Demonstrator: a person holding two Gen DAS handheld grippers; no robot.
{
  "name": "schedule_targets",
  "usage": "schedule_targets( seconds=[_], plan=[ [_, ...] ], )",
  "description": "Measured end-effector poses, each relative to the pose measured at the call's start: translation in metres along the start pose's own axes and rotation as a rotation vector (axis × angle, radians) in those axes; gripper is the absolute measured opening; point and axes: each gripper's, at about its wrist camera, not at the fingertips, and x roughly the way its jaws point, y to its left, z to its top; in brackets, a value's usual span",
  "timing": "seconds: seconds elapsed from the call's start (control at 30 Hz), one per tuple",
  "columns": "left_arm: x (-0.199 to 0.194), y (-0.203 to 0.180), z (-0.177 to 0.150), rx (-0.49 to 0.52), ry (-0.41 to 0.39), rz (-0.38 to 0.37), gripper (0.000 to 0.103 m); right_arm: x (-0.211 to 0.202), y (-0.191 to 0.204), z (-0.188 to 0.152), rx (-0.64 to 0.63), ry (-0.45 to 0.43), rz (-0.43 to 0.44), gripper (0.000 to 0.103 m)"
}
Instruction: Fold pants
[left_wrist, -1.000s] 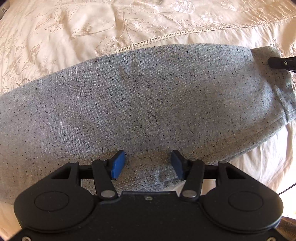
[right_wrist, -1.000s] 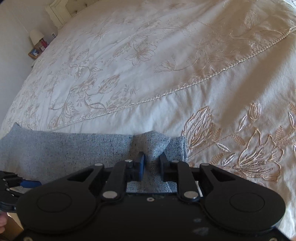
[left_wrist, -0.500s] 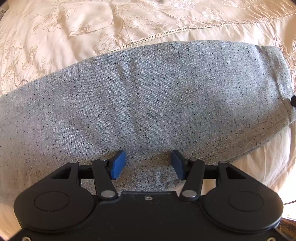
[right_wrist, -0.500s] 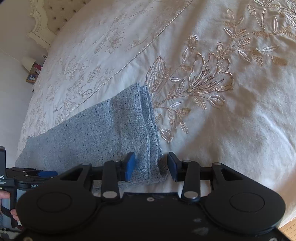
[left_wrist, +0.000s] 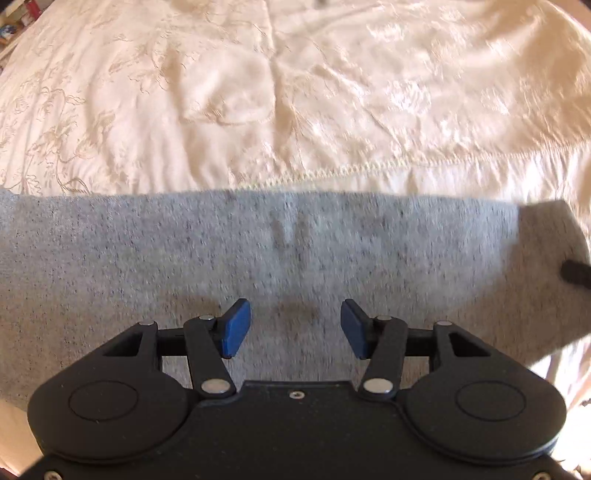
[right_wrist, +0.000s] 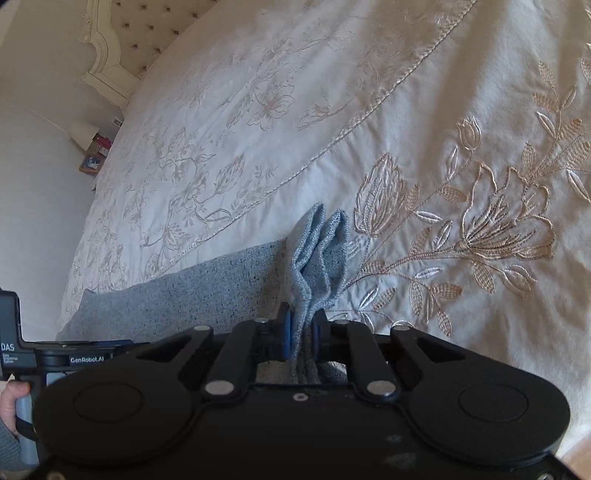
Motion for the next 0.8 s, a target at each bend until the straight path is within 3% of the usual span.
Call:
schedule_targets(
  seconds=[0.07,0.13,0.17,0.27,0.37,0.47,0.7,0.8],
  plan=[
    [0.006,0.006,0.018,-0.039,-0.021,0.015,0.057,-0.01,0.008,0.002,0.003,-0.021,0.012,0.009],
    [0.023,0.011,0.029,-0.057,-0.012,0.02,0.04,-0.016,0.017,0.004,-0.007,-0.031,0.026,0.009],
    [0.03,0.013,0.034,-0.061,0.001,0.018,0.038,-0.019,0.022,0.005,-0.015,-0.035,0.028,0.009],
    [0.055,0.016,0.042,-0.074,0.04,0.029,0.037,-0.022,0.036,0.008,-0.024,-0.045,0.04,0.009],
    [0.046,0.012,0.042,-0.056,0.015,0.04,0.037,-0.024,0.046,0.01,-0.032,-0.049,0.035,0.009],
    [0.023,0.014,0.024,-0.062,-0.017,0.017,0.037,-0.026,0.053,0.012,-0.034,-0.051,0.039,0.009],
    [0.022,0.022,-0.055,-0.049,0.092,0.001,0.037,-0.036,0.072,0.011,-0.053,-0.063,0.026,0.009],
    [0.022,0.018,-0.063,0.003,0.079,0.007,0.037,-0.037,0.087,0.009,-0.064,-0.065,0.013,0.009]
  ],
)
